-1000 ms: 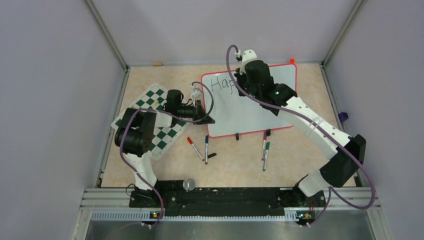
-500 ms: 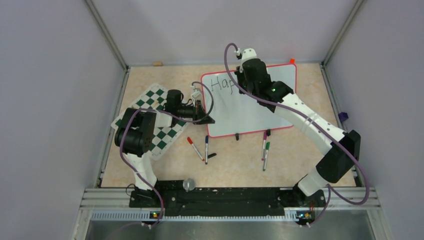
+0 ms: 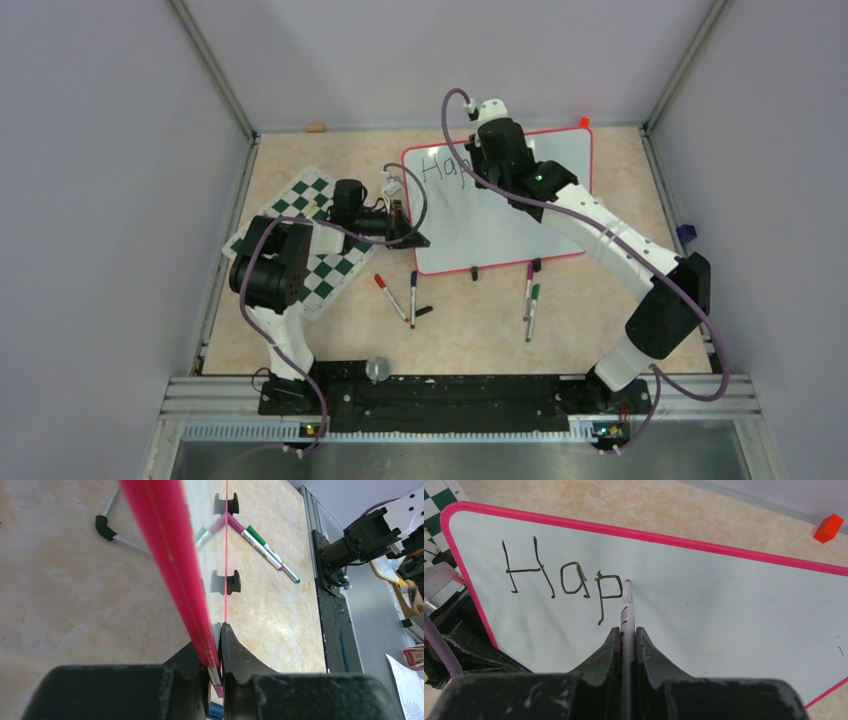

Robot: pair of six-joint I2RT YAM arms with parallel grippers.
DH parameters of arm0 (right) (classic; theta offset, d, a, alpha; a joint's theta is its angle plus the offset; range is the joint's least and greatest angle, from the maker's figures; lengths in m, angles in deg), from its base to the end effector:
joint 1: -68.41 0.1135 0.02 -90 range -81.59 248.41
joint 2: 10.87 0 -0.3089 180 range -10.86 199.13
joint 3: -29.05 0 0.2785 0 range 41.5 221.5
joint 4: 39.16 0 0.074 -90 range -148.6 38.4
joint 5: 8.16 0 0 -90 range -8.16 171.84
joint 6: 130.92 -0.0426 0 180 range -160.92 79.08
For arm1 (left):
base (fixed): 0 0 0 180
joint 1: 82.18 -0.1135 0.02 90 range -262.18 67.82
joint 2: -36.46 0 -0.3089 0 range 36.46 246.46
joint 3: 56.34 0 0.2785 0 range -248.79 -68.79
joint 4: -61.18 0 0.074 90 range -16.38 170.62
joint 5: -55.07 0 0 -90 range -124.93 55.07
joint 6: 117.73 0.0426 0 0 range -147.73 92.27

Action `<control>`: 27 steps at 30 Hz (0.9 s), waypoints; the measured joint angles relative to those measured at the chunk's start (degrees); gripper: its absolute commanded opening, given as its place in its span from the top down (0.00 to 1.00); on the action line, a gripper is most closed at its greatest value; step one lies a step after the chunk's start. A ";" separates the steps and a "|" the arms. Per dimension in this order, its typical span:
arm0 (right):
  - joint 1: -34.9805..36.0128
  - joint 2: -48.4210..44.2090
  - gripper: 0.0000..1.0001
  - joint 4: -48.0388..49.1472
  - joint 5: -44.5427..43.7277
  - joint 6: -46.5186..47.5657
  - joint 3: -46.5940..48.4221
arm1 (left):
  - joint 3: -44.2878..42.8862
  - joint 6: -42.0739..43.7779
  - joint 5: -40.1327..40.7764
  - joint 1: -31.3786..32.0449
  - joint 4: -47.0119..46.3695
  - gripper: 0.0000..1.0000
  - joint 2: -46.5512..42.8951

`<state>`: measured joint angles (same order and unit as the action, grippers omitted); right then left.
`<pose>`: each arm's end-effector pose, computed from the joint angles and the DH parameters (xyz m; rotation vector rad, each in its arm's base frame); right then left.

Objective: Write a sentence on the whiteboard

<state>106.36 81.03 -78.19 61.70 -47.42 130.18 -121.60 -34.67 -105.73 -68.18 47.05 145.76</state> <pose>0.3276 0.2369 0.4102 -0.3520 2.0278 0.1123 0.3770 -0.1355 0.1676 0.8793 1.8128 -1.4982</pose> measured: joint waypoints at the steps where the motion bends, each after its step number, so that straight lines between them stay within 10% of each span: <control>1: 0.00 0.07 1.00 -0.04 -0.07 -0.02 0.13 | 0.00 0.00 -0.02 0.00 0.00 1.00 0.00; 27: 0.00 -3.76 1.00 -1.01 2.10 -2.16 -8.46 | 0.00 -0.20 0.13 0.00 0.02 1.00 0.00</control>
<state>106.36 77.27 -79.20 63.79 -49.59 121.72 -121.60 -34.87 -105.60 -68.18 47.08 145.76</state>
